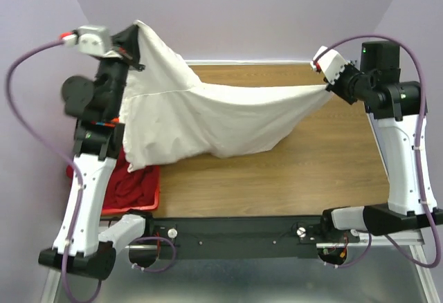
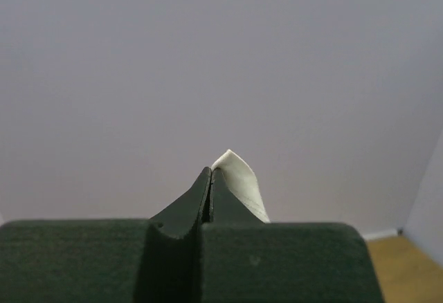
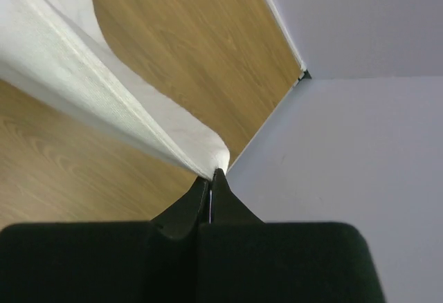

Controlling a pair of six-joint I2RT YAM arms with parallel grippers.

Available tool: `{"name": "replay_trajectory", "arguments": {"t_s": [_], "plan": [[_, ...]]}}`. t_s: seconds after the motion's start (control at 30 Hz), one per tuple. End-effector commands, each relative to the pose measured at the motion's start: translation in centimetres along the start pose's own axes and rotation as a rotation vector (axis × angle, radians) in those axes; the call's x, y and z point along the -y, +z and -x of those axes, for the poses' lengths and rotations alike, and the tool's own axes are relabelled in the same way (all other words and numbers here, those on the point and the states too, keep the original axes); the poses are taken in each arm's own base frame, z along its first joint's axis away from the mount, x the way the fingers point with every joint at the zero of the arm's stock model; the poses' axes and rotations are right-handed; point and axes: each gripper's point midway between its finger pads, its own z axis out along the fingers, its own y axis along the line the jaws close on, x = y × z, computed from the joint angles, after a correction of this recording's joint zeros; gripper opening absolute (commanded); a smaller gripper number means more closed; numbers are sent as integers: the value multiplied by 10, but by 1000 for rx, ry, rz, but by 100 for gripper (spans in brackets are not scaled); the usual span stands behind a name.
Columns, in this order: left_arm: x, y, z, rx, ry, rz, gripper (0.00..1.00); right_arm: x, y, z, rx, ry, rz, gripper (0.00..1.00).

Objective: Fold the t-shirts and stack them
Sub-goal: Flatten the tshirt out

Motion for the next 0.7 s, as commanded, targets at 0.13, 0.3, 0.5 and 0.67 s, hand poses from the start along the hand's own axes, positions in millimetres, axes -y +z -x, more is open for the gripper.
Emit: {"name": "replay_trajectory", "arguments": {"t_s": [0.13, 0.3, 0.5, 0.67], "plan": [[-9, 5, 34, 58, 83, 42, 0, 64, -76, 30, 123, 65, -304, 0], [0, 3, 93, 190, 60, 23, 0, 102, -142, 52, 208, 81, -501, 0], [40, -28, 182, 401, -32, -149, 0, 135, -263, 62, 341, 87, -856, 1], [72, -74, 251, 565, -64, -302, 0, 128, -368, 52, 484, 137, -1112, 1]]}}
